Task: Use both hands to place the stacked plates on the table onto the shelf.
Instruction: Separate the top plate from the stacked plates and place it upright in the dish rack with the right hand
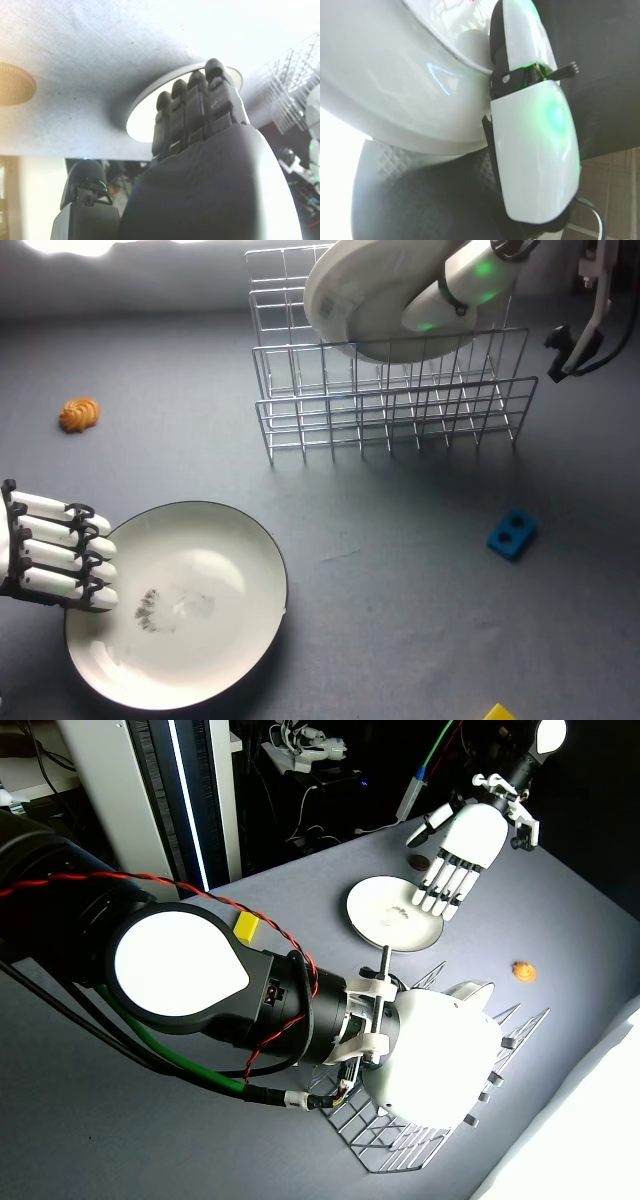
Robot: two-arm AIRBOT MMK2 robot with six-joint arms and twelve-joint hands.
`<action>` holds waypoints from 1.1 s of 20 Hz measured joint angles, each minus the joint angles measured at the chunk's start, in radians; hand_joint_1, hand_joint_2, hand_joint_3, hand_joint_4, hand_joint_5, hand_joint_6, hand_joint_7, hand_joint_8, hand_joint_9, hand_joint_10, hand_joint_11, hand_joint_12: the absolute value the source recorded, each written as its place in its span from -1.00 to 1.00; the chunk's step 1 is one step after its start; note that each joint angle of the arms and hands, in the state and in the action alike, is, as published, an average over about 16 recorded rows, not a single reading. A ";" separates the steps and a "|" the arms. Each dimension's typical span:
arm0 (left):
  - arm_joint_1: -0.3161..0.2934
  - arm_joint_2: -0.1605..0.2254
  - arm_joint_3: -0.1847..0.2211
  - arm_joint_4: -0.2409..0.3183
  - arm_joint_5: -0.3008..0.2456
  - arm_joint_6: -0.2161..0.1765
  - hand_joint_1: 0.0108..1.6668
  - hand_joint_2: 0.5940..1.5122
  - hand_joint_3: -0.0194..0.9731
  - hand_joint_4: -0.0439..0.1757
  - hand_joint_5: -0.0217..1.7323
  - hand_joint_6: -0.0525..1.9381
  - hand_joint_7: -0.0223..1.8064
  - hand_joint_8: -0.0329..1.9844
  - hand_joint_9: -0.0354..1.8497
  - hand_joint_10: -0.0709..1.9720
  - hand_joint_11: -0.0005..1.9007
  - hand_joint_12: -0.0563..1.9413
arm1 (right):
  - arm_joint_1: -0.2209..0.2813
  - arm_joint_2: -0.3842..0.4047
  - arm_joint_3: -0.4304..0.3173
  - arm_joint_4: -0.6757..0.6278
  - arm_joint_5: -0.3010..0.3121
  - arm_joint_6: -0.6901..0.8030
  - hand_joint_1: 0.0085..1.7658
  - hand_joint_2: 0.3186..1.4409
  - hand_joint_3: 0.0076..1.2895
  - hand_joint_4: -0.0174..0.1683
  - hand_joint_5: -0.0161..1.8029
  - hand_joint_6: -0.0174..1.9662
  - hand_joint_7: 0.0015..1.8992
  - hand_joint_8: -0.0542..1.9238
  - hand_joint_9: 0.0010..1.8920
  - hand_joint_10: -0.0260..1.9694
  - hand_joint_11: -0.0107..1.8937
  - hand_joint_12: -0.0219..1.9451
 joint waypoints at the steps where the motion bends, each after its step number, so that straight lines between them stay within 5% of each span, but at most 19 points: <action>1: 0.002 0.000 -0.002 -0.002 0.002 0.000 -0.99 0.21 -0.93 -0.58 -0.79 -0.94 -0.81 -0.96 -0.85 -0.95 -0.98 -0.79 | 0.000 0.000 0.000 0.000 0.000 0.001 0.48 0.20 -0.99 -0.73 -0.03 0.14 0.02 -0.04 0.17 -0.51 -0.09 0.32; 6: 0.008 0.000 -0.007 -0.008 0.007 0.000 -0.99 0.21 -0.93 -0.58 -0.79 -0.94 -0.82 -0.96 -0.86 -0.95 -0.98 -0.79 | 0.002 0.000 0.000 -0.002 0.001 0.003 0.48 0.20 -0.99 -0.75 -0.02 0.13 0.05 -0.19 0.17 -0.51 -0.09 0.32; 17: 0.010 0.002 -0.009 -0.010 0.009 0.000 -0.99 0.20 -0.93 -0.58 -0.80 -0.94 -0.82 -0.96 -0.86 -0.95 -0.98 -0.78 | 0.010 0.002 0.000 -0.012 0.012 0.007 0.48 0.20 -0.99 -0.79 -0.01 0.10 0.06 -0.19 0.17 -0.45 -0.09 0.29; 22: 0.010 0.003 -0.009 -0.012 0.008 0.000 -0.99 0.20 -0.93 -0.58 -0.80 -0.94 -0.82 -0.96 -0.86 -0.95 -0.98 -0.78 | 0.013 0.003 0.000 -0.017 0.020 0.006 0.46 0.20 -0.99 -0.79 -0.04 -0.07 0.04 -0.19 0.14 -0.44 -0.13 0.29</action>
